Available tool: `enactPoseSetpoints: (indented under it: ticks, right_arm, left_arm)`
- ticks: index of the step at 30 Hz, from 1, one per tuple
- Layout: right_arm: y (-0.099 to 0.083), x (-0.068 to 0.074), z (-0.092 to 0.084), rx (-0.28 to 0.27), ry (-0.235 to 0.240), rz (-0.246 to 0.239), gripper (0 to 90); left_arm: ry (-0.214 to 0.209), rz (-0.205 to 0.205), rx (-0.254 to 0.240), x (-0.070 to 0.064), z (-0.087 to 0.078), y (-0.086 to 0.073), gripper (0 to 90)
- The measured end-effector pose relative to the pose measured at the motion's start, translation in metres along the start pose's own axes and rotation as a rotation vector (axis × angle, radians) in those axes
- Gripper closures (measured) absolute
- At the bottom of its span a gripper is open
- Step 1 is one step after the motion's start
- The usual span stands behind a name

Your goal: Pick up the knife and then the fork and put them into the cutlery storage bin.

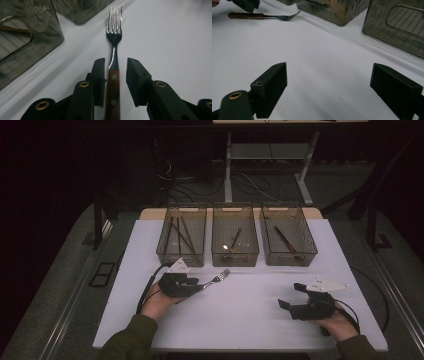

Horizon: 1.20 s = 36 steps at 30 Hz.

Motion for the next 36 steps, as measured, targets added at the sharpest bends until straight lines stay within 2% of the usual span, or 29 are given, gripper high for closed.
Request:
enactPoseSetpoints:
  ticks: [5, 9, 12, 16, 19, 24, 26, 31, 36]
  right_arm:
    - [0.000, -0.001, 0.000, 0.001, -0.001, -0.002, 13.9]
    - [0.000, 0.000, 0.000, 0.002, 0.000, -0.007, 14.0]
    - [0.000, 0.000, 0.000, 0.004, 0.001, -0.013, 14.0]
    - [0.000, 0.000, 0.000, 0.003, 0.004, -0.015, 14.0]
    - [0.000, 0.000, 0.001, 0.010, 0.012, -0.019, 14.0]
    - [-0.001, 0.000, 0.001, 0.010, 0.012, -0.015, 13.9]
    - [-0.001, 0.000, 0.002, 0.012, 0.010, -0.014, 13.9]
    - [0.000, -0.002, 0.002, 0.013, 0.006, 0.025, 13.9]
    - [0.001, -0.002, 0.003, 0.026, 0.006, 0.035, 13.9]
  left_arm:
    - [-0.010, 0.002, 0.020, -0.002, 0.008, -0.001, 70.8]
    - [0.003, 0.042, 0.049, -0.002, 0.012, -0.003, 72.4]
    - [0.006, 0.049, 0.064, -0.002, 0.013, -0.004, 73.2]
    - [0.003, 0.071, 0.060, -0.003, 0.014, -0.005, 72.8]
    - [-0.002, 0.066, 0.046, -0.003, 0.014, -0.007, 73.1]
    - [0.007, 0.094, 0.057, -0.005, 0.014, -0.006, 76.8]
    - [0.008, 0.084, 0.054, -0.005, 0.014, -0.006, 77.0]
    - [0.012, 0.079, 0.062, -0.007, 0.013, -0.005, 77.0]
    - [-0.005, 0.063, 0.030, -0.015, 0.010, 0.001, 77.0]
Point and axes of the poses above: each handheld gripper's, and its own axes: z roughly forward along the jaws, y roughly out of its top, x roughly to its left, the point moved 2 cm from there along z, roughly forward along the jaws, and after that the axes turned 13 degrees about -x, right-handed, at the moved point
